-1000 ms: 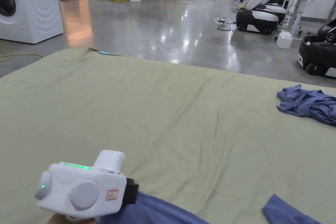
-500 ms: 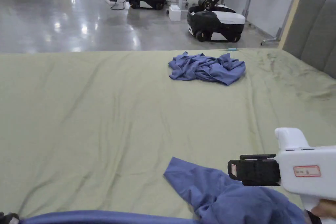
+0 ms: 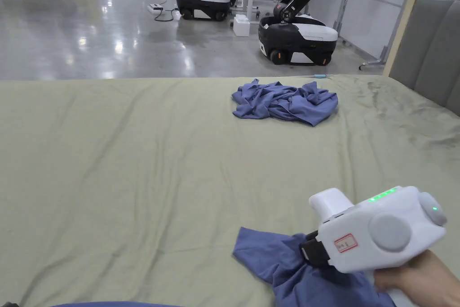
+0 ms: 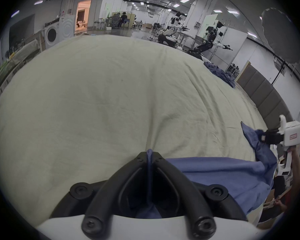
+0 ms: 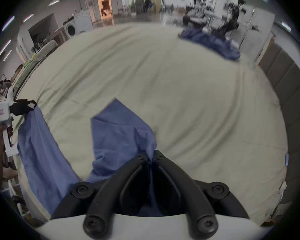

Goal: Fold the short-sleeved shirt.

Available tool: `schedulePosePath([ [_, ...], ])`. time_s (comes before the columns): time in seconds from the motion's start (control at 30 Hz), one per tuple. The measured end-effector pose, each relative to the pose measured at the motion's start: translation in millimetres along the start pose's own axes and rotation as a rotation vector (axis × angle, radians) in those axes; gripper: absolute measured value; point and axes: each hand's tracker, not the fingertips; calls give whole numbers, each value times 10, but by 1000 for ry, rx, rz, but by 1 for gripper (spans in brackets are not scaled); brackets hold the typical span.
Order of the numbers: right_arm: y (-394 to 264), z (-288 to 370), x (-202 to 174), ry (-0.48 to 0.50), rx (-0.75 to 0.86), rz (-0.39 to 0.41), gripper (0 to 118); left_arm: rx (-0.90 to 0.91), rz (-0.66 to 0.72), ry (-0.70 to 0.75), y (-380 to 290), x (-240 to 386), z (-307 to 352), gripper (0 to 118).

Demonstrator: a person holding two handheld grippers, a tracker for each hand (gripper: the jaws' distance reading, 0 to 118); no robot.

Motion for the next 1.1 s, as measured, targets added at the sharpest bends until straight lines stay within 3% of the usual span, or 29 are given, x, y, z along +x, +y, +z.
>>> schedulePosePath([
  [0.13,-61,504,88,56,112,-56,5,52,-87,-1,111,134,352,4],
  [0.3,-88,1401,242,20,369,-118,5,216,-66,-85,422,149,1137,4],
  [0.53,48,2659,460,50,665,-233,5,436,-203,46,943,261,2145,4],
  [0.73,446,3355,527,66,840,-238,5,600,-264,98,1445,458,2732,4],
  [1.1,1697,3740,539,13,939,-218,5,712,-312,287,2580,781,3032,4],
])
